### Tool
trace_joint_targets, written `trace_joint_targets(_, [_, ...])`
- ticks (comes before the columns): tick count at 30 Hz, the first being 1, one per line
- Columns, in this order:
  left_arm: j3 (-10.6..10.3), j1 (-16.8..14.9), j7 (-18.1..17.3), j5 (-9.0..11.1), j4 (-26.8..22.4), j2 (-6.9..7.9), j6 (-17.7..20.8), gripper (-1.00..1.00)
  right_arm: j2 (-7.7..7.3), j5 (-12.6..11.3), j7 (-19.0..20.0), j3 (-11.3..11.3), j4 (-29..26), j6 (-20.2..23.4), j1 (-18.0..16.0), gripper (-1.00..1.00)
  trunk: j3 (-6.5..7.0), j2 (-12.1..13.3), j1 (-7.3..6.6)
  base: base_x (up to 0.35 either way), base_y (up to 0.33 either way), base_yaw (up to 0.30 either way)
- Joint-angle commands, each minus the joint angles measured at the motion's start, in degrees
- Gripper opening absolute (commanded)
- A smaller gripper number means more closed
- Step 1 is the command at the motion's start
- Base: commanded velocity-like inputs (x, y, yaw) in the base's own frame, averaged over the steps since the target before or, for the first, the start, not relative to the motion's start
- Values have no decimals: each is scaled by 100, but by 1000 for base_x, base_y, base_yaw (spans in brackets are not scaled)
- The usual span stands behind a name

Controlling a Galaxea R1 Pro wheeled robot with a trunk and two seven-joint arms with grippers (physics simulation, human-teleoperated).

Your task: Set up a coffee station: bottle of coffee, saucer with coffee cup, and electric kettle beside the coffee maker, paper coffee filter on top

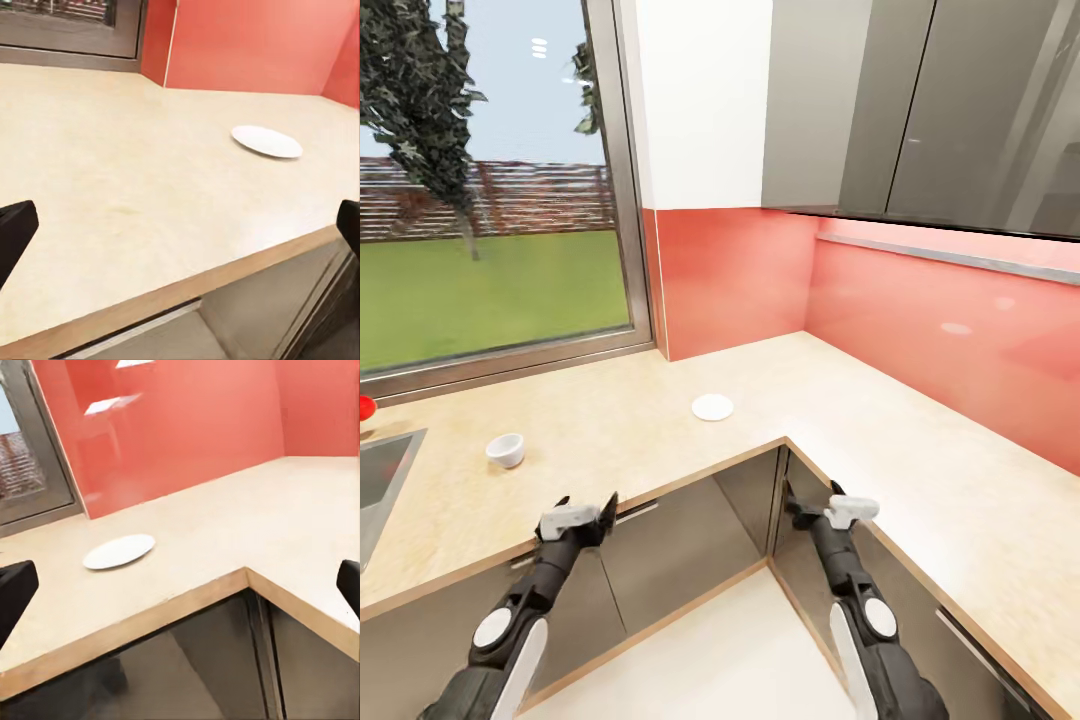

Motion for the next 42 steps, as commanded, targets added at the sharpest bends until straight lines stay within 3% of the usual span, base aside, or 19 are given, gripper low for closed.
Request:
trace_joint_targets(1, [4,-93,-34,137,-86,14,141,100,6,-212,47,-17,-9,44,-147,100,-13,-12,3,0,0,0])
trace_joint_targets(3, [18,-389,-37,348,-186,67,648,100,6,-433,45,-17,-18,363,-486,100,-13,-12,3,0,0,0])
trace_joint_targets(7, [216,-1114,-63,612,-139,150,1578,100,6,-522,43,-18,-12,1387,-1124,100,-13,-12,3,0,0,0])
trace_joint_targets(8, [388,-1460,-68,657,-83,223,1990,100,6,-533,43,-21,-20,1902,-1461,100,-13,-12,3,0,0,0])
trace_joint_targets(10, [497,-1798,-70,675,1,336,2434,100,3,-535,43,-23,-25,2413,-1774,100,-13,-12,3,0,0,0])
trace_joint_targets(15, [561,-2550,-147,693,495,791,3426,100,-18,-498,43,-25,31,3589,-2449,100,-13,-12,3,0,0,0])
trace_joint_targets(17, [542,-2853,-339,683,892,954,3645,100,-30,-488,43,-25,69,3923,-2685,100,-13,-12,3,0,0,0])
trace_joint_targets(18, [526,-3103,-662,661,1300,1049,3767,100,-38,-504,57,-45,39,4197,-2836,100,-13,-12,3,0,0,0])
trace_joint_targets(21, [508,-3225,-1156,624,1578,1096,3845,100,-105,-525,93,-58,-186,4383,-2919,100,-13,-12,3,0,0,0])
trace_joint_targets(22, [502,-3227,-1263,614,1626,1103,3863,100,-203,-534,110,-58,-256,4416,-2929,100,-13,-12,3,0,0,0])
trace_joint_targets(28, [473,-3212,-1336,599,1635,1104,3958,100,-290,-537,113,-42,-214,4455,-2927,100,-13,-12,3,0,0,0])
trace_joint_targets(35, [193,-3210,-1340,368,1639,1067,3966,100,-290,-545,113,-34,-213,4836,-2921,100,-13,-12,3,14,0,0])
trace_joint_targets(42, [194,-3210,-1346,352,1651,1045,3973,100,-275,-557,185,-34,-224,5009,-2918,100,-13,-12,3,280,0,0])
